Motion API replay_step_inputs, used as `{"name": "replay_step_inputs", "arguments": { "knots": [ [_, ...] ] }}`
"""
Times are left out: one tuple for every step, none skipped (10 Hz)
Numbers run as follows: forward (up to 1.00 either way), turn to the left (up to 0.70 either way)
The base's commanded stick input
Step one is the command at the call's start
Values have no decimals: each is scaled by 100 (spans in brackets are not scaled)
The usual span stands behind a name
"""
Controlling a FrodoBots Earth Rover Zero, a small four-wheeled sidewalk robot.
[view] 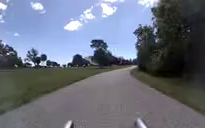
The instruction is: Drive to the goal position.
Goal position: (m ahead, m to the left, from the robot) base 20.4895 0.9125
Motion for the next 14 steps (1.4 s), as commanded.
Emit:
{"name": "replay_step_inputs", "arguments": {
  "knots": [
    [50, 0],
    [50, 0],
    [50, 0],
    [50, 0],
    [50, 0],
    [50, 0],
    [50, 0],
    [50, 0],
    [50, 0],
    [50, 0],
    [50, 0],
    [50, 0],
    [50, 0],
    [50, 0]
  ]
}}
